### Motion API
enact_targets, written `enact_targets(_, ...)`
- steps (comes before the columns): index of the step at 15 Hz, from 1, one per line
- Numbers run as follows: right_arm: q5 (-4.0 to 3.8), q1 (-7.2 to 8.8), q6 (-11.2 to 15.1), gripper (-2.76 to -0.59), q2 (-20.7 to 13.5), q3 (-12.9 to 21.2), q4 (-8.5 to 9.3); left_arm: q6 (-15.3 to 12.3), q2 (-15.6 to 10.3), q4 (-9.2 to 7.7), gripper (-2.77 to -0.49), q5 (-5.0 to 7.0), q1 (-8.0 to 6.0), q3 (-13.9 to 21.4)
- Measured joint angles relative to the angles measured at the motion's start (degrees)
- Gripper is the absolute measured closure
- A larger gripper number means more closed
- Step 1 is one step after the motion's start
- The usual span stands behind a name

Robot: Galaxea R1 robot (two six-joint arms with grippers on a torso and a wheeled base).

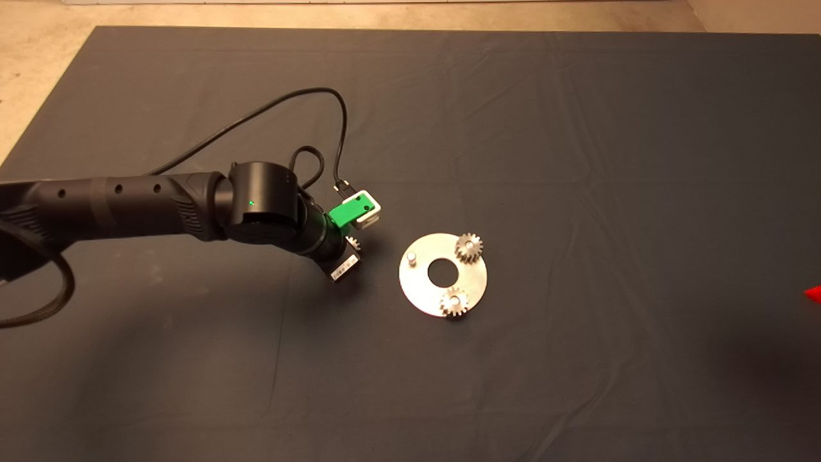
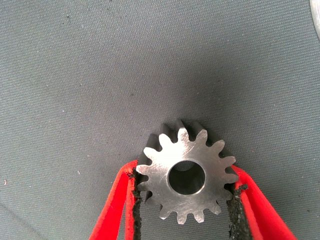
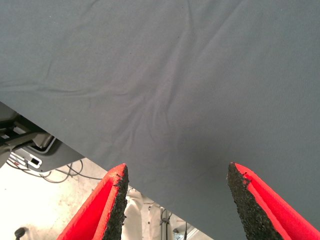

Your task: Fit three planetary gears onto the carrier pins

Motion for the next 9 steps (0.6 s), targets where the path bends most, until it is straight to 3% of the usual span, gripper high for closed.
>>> enact_targets(3,-0.02,0.00,0.00,-1.44,-0.01,0.00,0.00,-0.02,-0.02,0.01,-0.77,0.06,0.02,0.54)
enact_targets(6,-0.02,0.00,0.00,-1.44,-0.02,0.00,0.00,-1.10,-0.13,-0.20,-0.73,0.58,-0.22,4.05)
enact_targets(9,-0.07,0.00,0.00,-1.44,-0.51,0.60,0.01,-2.68,-0.07,-0.22,-0.65,1.19,-2.36,6.06)
